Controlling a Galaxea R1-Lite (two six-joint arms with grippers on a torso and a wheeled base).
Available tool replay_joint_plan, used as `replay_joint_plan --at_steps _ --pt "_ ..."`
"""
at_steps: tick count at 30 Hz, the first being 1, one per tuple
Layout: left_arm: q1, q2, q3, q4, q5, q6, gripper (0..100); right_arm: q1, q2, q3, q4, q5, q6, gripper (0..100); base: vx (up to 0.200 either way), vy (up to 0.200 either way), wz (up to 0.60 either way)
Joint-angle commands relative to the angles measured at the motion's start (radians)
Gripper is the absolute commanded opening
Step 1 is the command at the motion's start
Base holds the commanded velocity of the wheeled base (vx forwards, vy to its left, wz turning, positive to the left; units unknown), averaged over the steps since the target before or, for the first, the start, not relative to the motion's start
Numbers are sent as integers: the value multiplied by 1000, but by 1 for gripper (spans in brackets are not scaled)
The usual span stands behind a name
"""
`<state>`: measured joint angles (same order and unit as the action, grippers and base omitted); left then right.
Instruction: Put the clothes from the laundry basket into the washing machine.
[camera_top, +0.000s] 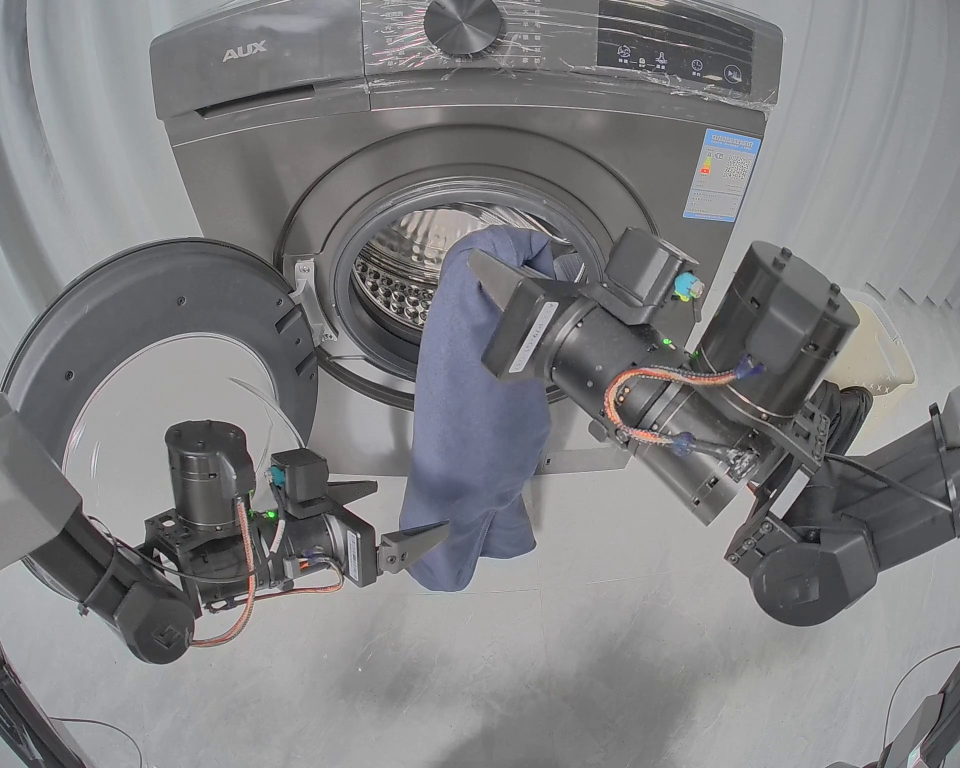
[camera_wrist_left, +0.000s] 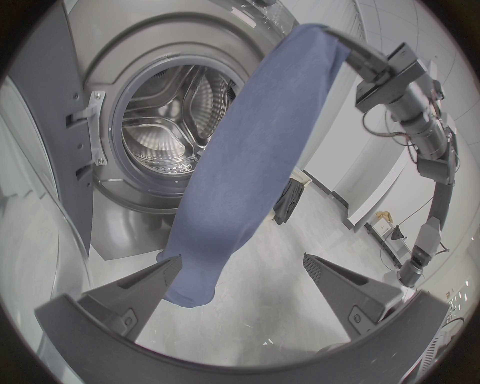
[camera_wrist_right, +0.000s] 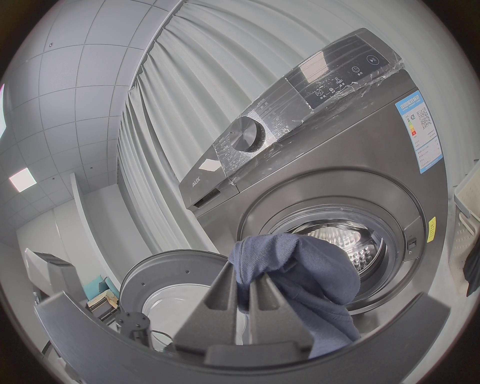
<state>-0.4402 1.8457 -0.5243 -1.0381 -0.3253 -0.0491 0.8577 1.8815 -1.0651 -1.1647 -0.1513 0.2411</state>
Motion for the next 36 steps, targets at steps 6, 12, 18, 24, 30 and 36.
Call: replay_joint_plan --at_steps 6,12,18,24,30,36 --pt "14 147 -89 -34 11 -8 100 18 -10 7 -1 -5 0 0 0 0 0" --pt "12 239 -157 -65 48 -20 100 24 -10 7 -1 -7 0 0 0 0 0" --pt "12 316 -230 -68 54 -26 100 27 -10 8 -3 -7 0 0 0 0 0" --pt "3 391 -289 -89 54 -28 100 29 -10 10 -3 -7 0 0 0 0 0" --pt "3 435 -303 -211 78 -35 0 20 -10 34 -3 -7 0 0 0 0 0" --pt "3 320 -169 -327 80 -38 0 -14 -1 42 -3 -5 -2 0 0 0 0"
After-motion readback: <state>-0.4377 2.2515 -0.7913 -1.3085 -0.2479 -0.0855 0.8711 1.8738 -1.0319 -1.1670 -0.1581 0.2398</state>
